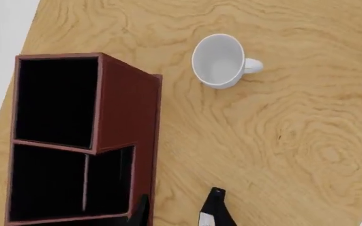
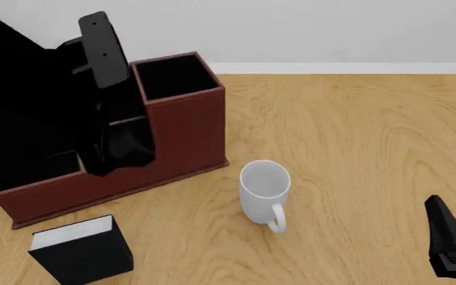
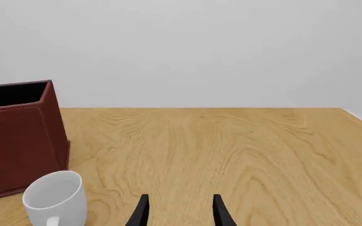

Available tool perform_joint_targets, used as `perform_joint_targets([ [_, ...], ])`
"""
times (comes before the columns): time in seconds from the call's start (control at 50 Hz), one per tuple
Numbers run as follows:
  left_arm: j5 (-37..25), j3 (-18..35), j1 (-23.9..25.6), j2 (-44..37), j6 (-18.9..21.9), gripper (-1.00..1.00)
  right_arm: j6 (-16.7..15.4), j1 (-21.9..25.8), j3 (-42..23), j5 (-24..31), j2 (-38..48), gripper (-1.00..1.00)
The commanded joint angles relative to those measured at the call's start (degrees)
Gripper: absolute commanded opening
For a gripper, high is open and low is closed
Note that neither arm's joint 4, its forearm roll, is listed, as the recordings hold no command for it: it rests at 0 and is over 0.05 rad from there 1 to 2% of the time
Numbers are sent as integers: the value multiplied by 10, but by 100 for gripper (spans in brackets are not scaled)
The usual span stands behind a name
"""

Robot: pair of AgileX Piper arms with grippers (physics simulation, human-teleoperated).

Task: Pick up the book and place it in the front compartment of the caddy.

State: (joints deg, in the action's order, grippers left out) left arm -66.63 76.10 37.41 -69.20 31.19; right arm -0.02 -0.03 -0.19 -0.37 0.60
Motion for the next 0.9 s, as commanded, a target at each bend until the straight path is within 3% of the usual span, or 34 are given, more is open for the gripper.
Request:
perform_joint_targets([
  [0.02, -33, -46, -21, -33, 27, 100, 0, 0, 0, 0, 0, 100],
  [0.04, -33, -56, -30, -31, 49, 100, 0, 0, 0, 0, 0, 100],
  [0.06, -33, -66, -18, -32, 29, 100, 0, 0, 0, 0, 0, 100],
  [0.12, -33, -89, -57, -36, 71, 100, 0, 0, 0, 0, 0, 100],
  [0.16, -33, -88, -31, -36, 45, 100, 0, 0, 0, 0, 0, 100],
  [0.3, -33, -113, -54, -39, 78, 100, 0, 0, 0, 0, 0, 100],
  [0.56, -33, -155, -2, -24, 53, 100, 0, 0, 0, 0, 0, 100],
  [0.9, -33, -205, -47, -17, 105, 100, 0, 0, 0, 0, 0, 100],
])
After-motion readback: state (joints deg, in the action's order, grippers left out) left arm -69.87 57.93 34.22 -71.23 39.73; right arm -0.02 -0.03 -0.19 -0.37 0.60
